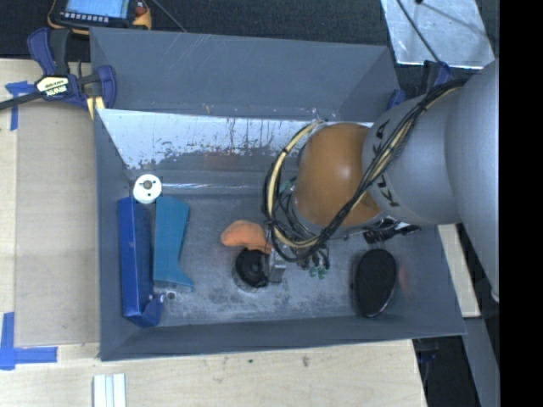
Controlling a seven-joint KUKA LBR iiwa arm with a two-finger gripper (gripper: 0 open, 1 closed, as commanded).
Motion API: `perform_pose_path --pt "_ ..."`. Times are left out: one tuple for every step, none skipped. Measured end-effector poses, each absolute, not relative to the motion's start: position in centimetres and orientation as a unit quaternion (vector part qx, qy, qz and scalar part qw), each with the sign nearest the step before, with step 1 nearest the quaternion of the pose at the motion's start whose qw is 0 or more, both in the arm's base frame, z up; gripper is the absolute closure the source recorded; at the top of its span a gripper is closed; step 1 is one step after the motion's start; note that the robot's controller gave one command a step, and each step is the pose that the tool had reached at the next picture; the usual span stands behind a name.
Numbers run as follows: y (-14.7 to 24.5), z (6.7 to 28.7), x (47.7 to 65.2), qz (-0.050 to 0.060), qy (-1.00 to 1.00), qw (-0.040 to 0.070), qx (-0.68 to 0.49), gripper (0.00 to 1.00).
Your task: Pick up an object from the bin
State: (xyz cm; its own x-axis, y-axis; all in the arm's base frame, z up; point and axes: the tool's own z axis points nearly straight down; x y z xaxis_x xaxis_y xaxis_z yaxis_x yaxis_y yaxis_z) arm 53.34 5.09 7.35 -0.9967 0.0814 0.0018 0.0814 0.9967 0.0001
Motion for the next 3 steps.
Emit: perform_pose_path --pt "5.1 7.3 53.3 0.000 -0.999 0.001 -0.041 1.00" --pt "6.1 11.3 53.9 0.001 -0.999 0.002 -0.041 1.00" --pt "8.7 14.3 54.2 -0.001 -0.999 -0.004 -0.037 1.00"
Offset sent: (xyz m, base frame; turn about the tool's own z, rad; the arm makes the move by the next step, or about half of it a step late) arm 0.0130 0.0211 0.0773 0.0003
